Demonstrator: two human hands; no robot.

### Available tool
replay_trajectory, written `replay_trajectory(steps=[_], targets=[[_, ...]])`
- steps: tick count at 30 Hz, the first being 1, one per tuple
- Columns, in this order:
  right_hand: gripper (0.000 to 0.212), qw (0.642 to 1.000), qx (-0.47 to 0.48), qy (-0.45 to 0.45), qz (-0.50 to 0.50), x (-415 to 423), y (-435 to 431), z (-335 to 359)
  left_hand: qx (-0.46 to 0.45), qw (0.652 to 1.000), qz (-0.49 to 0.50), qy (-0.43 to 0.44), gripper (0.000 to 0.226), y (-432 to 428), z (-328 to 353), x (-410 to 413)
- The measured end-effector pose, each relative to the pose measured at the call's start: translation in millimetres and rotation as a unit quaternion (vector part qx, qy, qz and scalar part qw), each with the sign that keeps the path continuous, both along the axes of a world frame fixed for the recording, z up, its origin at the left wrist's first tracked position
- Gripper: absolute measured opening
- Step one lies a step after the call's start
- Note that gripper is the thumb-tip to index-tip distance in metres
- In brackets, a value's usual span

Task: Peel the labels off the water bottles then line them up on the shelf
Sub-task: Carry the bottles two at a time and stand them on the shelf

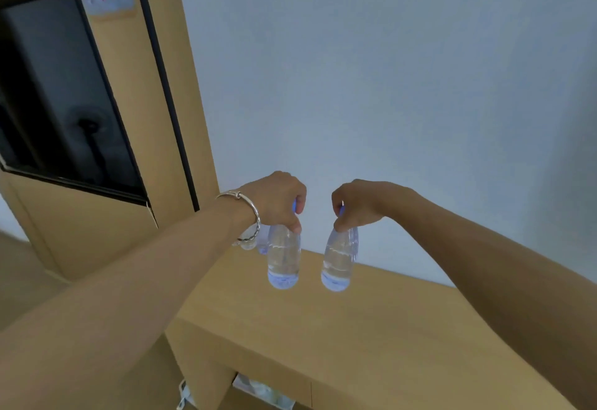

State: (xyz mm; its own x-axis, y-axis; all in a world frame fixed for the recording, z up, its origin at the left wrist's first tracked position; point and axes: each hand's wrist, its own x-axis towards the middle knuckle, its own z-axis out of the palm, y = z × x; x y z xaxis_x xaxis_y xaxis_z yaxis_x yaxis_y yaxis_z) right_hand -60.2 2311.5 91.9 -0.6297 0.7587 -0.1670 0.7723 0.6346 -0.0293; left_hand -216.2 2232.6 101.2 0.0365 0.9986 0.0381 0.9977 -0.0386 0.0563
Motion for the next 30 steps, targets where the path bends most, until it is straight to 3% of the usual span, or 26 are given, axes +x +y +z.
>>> replay_trajectory(steps=[9,19,30], targets=[[0.035,0.998,-0.040,-0.047,0.016,-63.4,98.9,-47.5,-0.027,0.999,-0.001,-0.022,0.028,92.0,-50.7,-49.4],[0.038,0.995,-0.083,-0.034,0.040,-101.9,208.3,-103.9,-0.095,0.995,-0.004,-0.003,0.032,198.8,-96.8,-82.6],[0.038,0.990,-0.133,-0.047,0.007,-98.8,269.4,-171.3,-0.129,0.984,-0.081,0.095,0.029,275.5,-158.1,-92.0]])
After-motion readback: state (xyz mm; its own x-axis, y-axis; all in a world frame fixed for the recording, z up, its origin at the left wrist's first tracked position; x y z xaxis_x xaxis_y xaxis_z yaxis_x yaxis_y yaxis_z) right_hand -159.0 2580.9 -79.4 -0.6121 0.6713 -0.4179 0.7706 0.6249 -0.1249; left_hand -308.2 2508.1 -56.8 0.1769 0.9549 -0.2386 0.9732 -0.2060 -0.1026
